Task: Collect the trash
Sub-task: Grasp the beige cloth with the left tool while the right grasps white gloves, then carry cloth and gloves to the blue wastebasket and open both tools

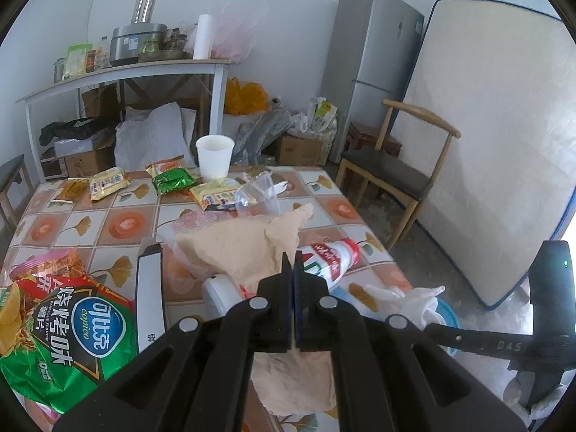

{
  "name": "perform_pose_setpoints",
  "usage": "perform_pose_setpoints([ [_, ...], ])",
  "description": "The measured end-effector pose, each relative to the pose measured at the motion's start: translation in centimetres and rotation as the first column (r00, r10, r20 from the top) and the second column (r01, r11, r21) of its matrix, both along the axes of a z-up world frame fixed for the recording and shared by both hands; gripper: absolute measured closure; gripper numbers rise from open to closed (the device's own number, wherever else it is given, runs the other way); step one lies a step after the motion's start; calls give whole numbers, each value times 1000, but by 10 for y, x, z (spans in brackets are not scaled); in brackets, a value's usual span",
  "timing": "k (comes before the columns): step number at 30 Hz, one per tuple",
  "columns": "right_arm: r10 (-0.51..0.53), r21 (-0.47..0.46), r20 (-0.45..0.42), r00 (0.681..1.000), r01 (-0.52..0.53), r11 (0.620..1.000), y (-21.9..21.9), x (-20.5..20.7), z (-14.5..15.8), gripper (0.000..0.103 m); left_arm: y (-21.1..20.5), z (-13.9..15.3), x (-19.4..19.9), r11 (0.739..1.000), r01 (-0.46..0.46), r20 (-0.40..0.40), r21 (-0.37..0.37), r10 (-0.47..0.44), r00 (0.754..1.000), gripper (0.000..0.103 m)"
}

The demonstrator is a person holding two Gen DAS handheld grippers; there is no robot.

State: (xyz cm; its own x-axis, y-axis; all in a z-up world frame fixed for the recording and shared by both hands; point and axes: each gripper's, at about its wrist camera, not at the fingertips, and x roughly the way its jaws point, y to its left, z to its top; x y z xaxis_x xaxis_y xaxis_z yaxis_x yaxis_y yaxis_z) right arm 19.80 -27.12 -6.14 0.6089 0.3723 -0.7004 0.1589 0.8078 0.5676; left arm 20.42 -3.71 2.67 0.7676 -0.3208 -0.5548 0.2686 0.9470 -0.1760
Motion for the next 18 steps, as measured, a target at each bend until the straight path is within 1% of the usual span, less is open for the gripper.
perform_pose_setpoints([
  [4,-17,19,54,998,16,1000,-11,-15,15,95,0,14,-9,999,26,26,-31,-25,999,103],
  [7,-38,34,93,995,35,999,-23,-26,26,95,-6,24,-16,995,71,37,-68,-69,997,103],
  [10,-59,49,125,990,53,997,-33,-33,34,95,-16,33,-21,986,129,39,-108,-125,991,103],
  [14,-101,68,160,982,91,994,-51,-44,42,95,-38,43,-26,974,197,47,-111,-192,980,103],
  [18,-143,84,177,974,129,988,-68,-55,40,95,-64,47,-26,958,260,36,-123,-258,966,103],
])
